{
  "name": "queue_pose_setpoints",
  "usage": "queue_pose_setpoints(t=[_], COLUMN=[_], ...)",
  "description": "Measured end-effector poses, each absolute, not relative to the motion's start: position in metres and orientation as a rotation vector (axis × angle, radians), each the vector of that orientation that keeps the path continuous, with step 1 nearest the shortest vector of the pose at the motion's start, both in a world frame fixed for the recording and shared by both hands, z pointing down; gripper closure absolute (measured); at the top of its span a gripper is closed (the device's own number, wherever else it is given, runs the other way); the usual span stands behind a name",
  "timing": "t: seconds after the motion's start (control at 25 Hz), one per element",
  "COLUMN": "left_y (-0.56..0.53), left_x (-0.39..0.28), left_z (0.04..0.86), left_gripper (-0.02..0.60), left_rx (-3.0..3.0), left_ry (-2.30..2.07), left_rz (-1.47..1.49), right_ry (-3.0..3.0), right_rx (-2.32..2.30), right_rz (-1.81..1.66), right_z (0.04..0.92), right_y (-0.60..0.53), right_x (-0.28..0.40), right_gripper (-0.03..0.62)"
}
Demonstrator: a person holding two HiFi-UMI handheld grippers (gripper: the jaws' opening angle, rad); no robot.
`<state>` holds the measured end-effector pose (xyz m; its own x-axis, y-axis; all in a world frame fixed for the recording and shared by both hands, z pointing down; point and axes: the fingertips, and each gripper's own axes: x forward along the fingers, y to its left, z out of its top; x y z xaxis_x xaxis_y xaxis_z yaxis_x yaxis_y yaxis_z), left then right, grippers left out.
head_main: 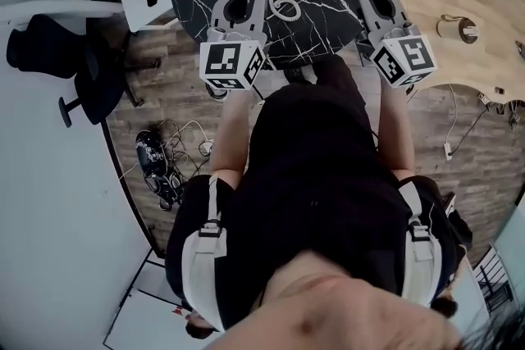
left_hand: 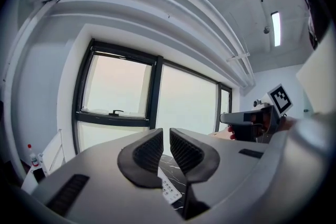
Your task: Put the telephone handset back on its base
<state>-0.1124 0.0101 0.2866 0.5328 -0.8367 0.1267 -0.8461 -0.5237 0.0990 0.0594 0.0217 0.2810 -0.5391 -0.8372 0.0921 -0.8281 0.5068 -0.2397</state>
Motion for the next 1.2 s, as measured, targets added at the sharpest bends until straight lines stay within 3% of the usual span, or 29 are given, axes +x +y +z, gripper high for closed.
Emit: queue_pose_setpoints(t=[0.28,1.2], left_y=[0.019,0.026], left_x=[-0.118,-0.124], left_z=[0.272,0.269], left_gripper=[0.561,0.566], left_rx=[2.624,2.624], left_ry=[-1.430,-1.419], left_rz=[0.044,0.054], right_ry=[2.693,2.687], right_rx=[-1.509,-1.573], right_rz=[-0.361,-0.317], right_z=[0.271,0.265], right_y=[0.030,0.039], right_x=[0.064,0.065], right_gripper=[0.565,0.565])
